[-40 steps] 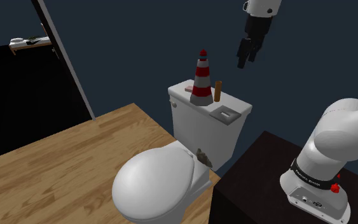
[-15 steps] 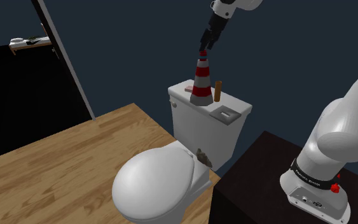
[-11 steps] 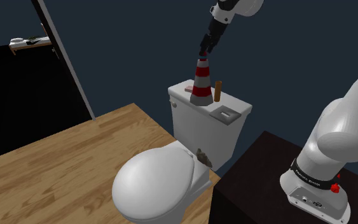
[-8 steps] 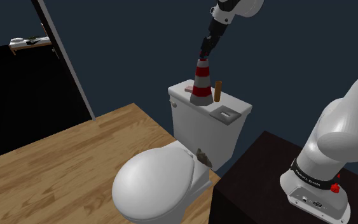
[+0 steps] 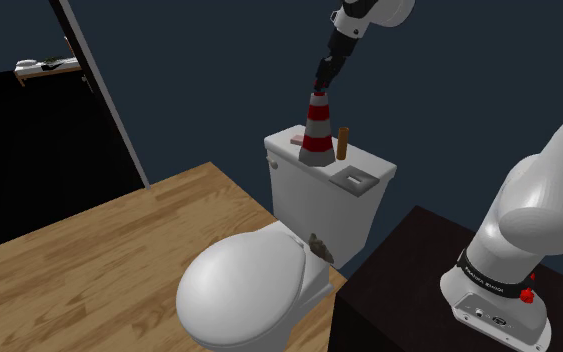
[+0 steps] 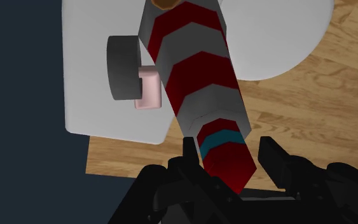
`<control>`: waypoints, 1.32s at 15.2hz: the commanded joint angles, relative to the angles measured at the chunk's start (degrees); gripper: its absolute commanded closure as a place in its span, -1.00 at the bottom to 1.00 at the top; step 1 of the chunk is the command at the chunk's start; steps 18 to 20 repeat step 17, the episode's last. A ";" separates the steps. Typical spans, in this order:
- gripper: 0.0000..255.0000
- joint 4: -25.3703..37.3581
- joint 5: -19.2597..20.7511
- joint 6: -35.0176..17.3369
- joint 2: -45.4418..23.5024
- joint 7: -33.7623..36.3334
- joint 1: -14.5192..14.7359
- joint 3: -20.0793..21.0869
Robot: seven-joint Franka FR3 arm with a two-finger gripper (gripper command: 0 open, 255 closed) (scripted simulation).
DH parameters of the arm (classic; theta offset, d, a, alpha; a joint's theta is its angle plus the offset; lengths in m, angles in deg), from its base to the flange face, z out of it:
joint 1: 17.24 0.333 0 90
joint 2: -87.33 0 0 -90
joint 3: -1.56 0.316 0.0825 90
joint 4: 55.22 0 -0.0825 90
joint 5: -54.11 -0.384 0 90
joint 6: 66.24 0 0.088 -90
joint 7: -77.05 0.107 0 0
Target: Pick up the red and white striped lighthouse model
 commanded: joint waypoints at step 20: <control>1.00 12.45 0.98 11.39 -1.00 2.55 -0.07 -0.06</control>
